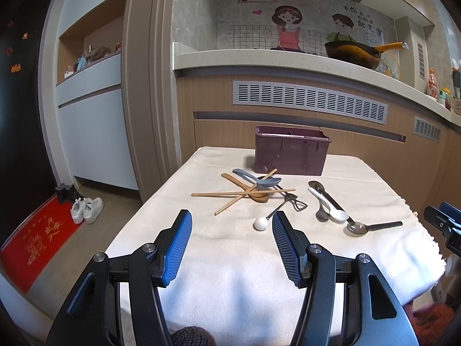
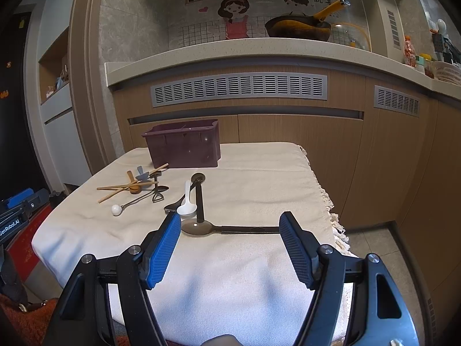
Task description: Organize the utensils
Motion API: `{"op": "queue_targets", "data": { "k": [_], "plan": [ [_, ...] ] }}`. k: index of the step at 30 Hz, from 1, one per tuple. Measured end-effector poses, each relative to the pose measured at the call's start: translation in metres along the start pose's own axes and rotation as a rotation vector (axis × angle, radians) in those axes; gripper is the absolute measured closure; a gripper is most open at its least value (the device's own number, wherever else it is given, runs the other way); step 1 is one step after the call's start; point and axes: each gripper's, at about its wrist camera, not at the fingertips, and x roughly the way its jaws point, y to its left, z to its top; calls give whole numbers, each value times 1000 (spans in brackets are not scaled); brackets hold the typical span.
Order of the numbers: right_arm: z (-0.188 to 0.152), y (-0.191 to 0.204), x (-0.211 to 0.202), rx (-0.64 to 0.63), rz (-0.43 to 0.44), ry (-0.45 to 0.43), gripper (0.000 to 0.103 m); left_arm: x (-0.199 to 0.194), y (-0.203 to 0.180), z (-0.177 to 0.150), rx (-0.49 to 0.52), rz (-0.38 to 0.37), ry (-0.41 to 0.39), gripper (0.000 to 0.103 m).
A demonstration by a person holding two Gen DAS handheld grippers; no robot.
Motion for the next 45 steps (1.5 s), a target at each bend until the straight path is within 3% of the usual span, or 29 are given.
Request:
{"op": "queue_targets", "data": {
  "k": [45],
  "plan": [
    [-3, 0, 3, 4, 16, 22, 34, -1, -3, 1, 7, -1, 16, 44]
  ]
}}
